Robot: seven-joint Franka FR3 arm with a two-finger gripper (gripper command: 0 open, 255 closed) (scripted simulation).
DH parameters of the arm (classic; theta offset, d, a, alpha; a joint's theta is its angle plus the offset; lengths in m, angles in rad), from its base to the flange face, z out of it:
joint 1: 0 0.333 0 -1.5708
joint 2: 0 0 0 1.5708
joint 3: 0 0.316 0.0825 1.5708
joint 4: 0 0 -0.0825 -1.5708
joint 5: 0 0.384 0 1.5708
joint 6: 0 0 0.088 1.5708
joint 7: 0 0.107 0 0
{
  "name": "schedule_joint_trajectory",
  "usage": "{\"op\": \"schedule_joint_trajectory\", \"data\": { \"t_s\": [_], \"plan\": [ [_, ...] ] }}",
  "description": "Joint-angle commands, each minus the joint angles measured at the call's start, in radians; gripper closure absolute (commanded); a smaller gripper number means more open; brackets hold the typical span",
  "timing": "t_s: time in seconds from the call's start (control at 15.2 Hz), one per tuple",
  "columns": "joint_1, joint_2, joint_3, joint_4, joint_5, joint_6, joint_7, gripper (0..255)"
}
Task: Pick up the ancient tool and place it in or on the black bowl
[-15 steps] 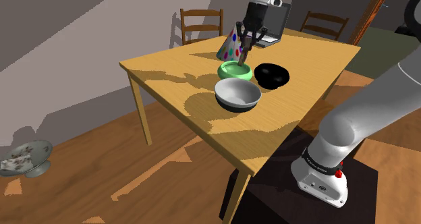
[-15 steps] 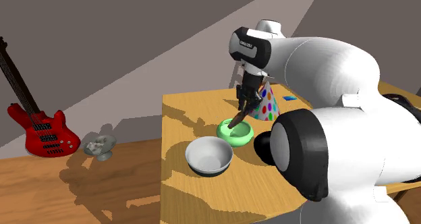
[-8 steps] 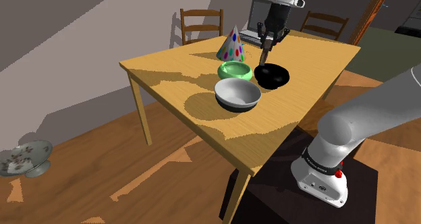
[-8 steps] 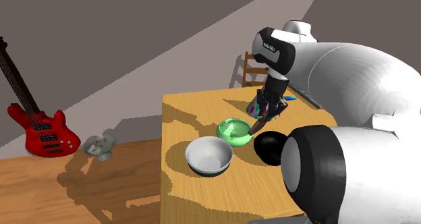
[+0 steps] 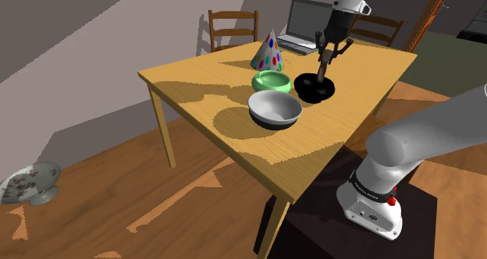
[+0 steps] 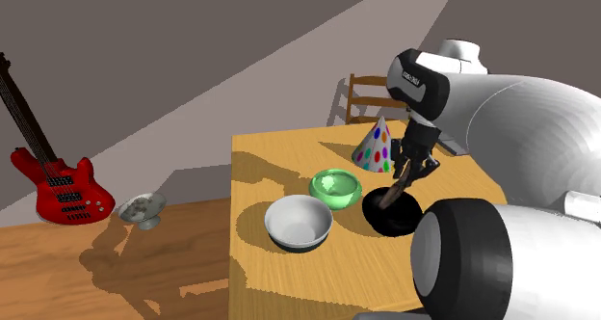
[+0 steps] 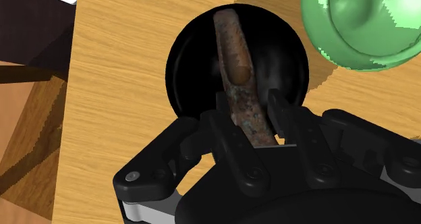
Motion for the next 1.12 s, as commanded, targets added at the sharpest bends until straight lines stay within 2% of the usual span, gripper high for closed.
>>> {"op": "schedule_joint_trajectory", "data": {
  "t_s": [0.0,0.59,1.06],
  "plan": [
    [-0.003,-0.003,-0.004,-0.030,-0.003,0.026,-0.009,255],
    [-0.005,-0.005,-0.007,-0.152,-0.004,0.145,-0.024,255],
    [-0.005,-0.005,-0.007,-0.157,-0.004,0.150,-0.025,255]
  ]
}}
